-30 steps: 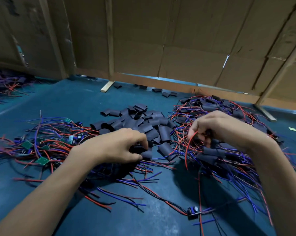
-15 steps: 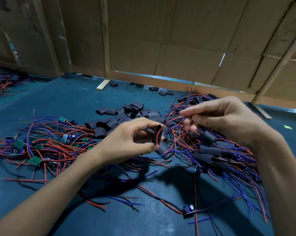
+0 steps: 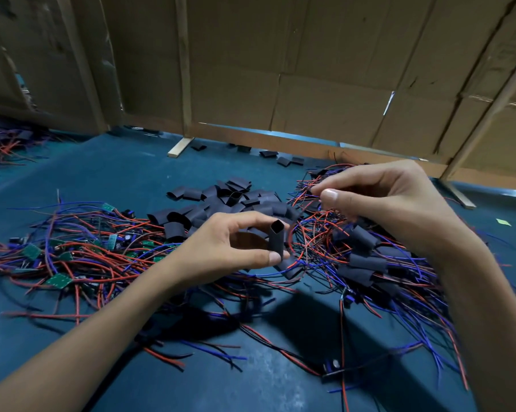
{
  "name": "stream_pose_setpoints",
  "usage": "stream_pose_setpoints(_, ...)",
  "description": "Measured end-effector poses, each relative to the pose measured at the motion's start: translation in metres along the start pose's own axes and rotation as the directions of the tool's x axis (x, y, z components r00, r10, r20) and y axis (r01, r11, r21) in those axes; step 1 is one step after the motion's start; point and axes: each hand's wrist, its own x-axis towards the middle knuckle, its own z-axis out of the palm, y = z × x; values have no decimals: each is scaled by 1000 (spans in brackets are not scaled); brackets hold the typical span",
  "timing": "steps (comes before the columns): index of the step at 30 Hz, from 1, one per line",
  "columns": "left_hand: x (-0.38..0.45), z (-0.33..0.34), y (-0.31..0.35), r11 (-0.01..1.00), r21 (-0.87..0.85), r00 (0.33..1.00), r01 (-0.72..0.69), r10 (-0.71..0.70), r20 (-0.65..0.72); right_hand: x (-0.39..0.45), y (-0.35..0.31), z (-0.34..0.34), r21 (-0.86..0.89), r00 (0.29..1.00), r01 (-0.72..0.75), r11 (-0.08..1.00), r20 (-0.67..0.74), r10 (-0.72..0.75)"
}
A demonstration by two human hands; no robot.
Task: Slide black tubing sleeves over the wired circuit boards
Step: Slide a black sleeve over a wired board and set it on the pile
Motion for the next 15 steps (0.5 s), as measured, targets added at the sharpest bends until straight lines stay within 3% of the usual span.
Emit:
stream_pose_setpoints(5,-2,0,1,1000,29,999,1,-2,46,4,5,5,87,991,37,996,-135,-25)
stream_pose_setpoints(11,-3,5,5,999,2,999,-40,40,25,2,9,1,163,996,38,986,-88,-23)
stream_pose_setpoints(15,-3,6,5,997,-5,997,-78,78,-17,2,10,4,95,996,24,995,-88,-15)
